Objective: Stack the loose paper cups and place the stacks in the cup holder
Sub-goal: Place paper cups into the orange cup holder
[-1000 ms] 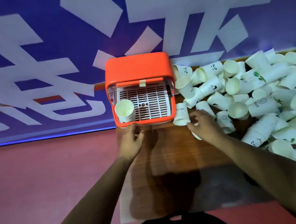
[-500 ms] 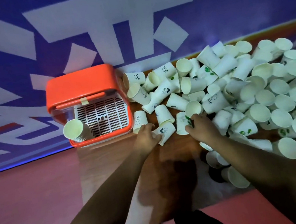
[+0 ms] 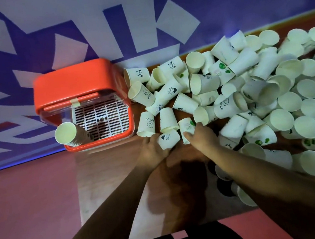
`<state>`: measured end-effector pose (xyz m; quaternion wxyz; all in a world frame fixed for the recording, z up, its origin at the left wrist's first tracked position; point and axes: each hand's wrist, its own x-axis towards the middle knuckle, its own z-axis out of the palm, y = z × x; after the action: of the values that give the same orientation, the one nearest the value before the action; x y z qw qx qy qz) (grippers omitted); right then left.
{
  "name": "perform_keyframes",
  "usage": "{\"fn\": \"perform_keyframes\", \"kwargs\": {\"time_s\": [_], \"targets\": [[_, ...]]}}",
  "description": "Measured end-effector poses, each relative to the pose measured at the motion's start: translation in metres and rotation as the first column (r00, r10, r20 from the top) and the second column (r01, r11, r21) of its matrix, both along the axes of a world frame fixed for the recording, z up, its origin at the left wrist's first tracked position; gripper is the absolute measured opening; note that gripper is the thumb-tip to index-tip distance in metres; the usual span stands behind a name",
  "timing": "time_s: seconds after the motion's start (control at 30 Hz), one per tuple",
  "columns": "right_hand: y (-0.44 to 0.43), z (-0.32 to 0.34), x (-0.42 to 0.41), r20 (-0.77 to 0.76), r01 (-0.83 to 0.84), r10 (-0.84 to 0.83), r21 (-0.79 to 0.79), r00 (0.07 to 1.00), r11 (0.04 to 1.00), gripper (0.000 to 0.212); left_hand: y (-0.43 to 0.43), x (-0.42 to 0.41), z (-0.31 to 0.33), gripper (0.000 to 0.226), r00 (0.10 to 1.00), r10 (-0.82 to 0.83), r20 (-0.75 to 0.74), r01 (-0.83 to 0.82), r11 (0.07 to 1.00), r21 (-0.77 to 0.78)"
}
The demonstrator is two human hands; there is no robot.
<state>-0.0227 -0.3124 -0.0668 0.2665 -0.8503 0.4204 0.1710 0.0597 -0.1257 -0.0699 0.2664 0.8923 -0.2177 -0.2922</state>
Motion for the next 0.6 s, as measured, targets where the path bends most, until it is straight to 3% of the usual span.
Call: {"fn": "perform_keyframes", "kwargs": {"time_s": [0.23,0.33,0.6], "targets": [[-0.001,0.032,0.003,0.165,0.042,-0.079,0.213,0.983,0.976,0.076,0.054,0.021,0.026,0.066,0.972,0.143,-0.188,-0.193,0.940,-0.283],[-0.001,0.055,0.011,0.203,0.025,-0.069,0.212,0.977,0.977,0.063,0.068,0.031,0.055,0.069,0.936,0.207,-0.285,-0.310,0.867,-0.390],[0.063,0.113,0.053,0.381,-0.065,-0.017,0.201,0.924,0.978,0.058,0.144,0.075,0.117,0.042,0.927,0.342,-0.157,-0.371,0.764,-0.528]]}}
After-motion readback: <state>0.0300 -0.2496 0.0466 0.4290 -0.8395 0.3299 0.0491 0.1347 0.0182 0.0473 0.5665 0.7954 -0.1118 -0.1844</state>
